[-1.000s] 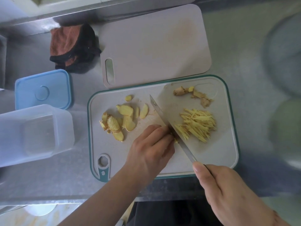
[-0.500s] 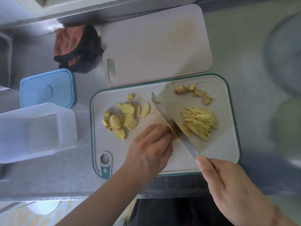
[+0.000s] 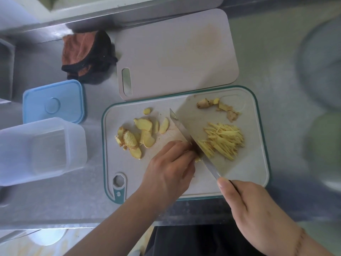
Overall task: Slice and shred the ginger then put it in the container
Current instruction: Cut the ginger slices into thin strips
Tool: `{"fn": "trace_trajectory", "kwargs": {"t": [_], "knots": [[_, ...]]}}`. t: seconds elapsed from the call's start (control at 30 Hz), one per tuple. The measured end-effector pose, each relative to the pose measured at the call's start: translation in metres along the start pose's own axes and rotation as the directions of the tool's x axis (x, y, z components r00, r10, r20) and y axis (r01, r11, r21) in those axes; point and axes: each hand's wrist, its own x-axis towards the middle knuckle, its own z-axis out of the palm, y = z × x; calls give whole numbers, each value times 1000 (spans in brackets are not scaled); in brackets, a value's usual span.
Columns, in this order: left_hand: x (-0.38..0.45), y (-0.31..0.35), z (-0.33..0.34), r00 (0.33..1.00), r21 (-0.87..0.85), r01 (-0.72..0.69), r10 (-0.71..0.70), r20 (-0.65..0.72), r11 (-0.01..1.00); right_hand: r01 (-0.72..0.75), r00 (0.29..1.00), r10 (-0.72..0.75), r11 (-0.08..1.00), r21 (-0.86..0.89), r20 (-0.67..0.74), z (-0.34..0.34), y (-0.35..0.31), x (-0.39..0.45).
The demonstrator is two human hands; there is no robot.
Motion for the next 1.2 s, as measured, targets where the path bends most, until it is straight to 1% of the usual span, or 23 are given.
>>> {"fn": "trace_trajectory", "kwargs": {"t": [0.2,0.27,0.4,0.7,0.87,1.07,1.2], "knots": [[-1,1,1,1000,35,-15,16,-20,999,-26,999,26,999,-20,-25,-9,0,3],[-1,1,0,1000,38,-14,14,-15,999,-38,999,38,999,-4,-13,-12,-2,2],[0,2,0,1000,32,-7,7,-27,999,-15,1000,15,1000,19,7,-10,-7,-5],[-1,1,2,999,20,-18,19,-30,1000,-26,999,26,1000,3,31,-8,-6,-9],[-1,-2,2,999,-2,-28,27,-27,1000,-16,999,16,1000,-7,49,0,-6,2],[-2,-1,-1,1000,22,-15,15,-25,1000,-8,1000,8,1000,-14,-13,-8,-3,10],[0,2,0,999,22,-1,2,-33,1000,12,1000,-12,1000,-17,0,-6,-2,-2]]}}
